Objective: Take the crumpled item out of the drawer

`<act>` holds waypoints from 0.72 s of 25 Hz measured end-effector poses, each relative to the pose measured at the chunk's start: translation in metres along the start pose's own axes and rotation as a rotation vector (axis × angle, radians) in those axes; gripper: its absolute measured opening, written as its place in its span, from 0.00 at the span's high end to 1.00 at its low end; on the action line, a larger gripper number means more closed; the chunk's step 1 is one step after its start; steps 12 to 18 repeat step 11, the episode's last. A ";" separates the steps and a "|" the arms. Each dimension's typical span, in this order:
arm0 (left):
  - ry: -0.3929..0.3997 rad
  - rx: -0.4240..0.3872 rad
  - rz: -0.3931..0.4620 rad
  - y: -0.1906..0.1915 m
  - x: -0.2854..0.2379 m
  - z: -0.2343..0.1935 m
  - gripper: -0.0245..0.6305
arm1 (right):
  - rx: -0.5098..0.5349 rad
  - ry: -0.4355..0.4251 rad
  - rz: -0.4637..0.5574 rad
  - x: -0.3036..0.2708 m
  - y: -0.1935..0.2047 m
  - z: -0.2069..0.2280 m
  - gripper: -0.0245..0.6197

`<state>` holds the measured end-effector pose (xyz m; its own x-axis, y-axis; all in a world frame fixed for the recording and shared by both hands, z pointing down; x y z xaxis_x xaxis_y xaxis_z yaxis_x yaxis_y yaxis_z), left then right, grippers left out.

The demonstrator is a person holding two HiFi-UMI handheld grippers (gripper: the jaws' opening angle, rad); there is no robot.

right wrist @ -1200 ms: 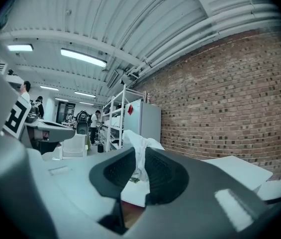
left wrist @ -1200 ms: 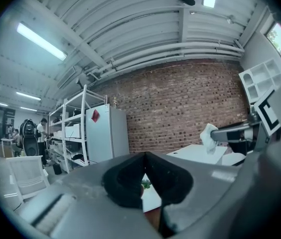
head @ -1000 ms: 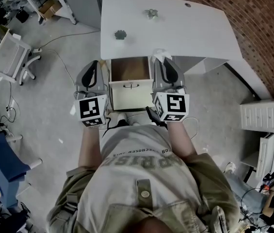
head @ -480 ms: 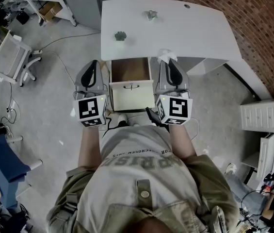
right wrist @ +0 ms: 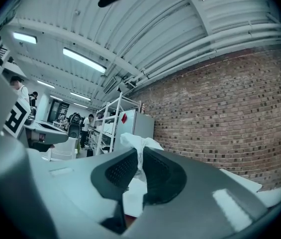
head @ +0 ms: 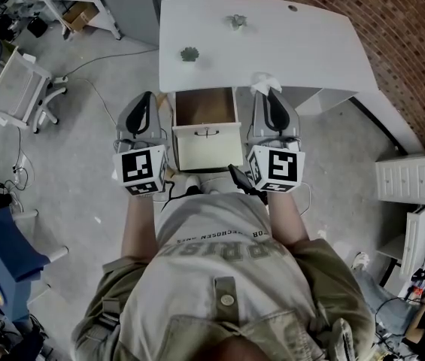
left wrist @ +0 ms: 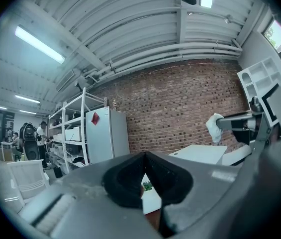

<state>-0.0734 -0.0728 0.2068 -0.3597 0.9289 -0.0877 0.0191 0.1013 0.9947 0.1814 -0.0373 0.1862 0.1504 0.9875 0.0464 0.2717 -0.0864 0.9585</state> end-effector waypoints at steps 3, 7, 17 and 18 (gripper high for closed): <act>-0.008 0.003 0.005 0.000 -0.001 -0.002 0.95 | 0.000 -0.004 0.002 -0.003 0.000 -0.001 0.91; -0.010 0.009 -0.013 0.004 -0.004 0.000 0.95 | 0.018 -0.017 -0.001 -0.004 0.000 -0.003 0.91; 0.000 0.019 -0.023 0.007 -0.008 0.002 0.95 | 0.022 -0.020 0.000 -0.007 0.002 -0.002 0.91; 0.000 0.019 -0.023 0.007 -0.008 0.002 0.95 | 0.022 -0.020 0.000 -0.007 0.002 -0.002 0.91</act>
Point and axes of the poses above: the fingertips, and each gripper's own axes: x backward along the fingers, z to its right, y out of its underside, the point moved 5 cm from there along x, backward along the fingers, and after that the axes turned 11 degrees about x, right-handed, at the moved point
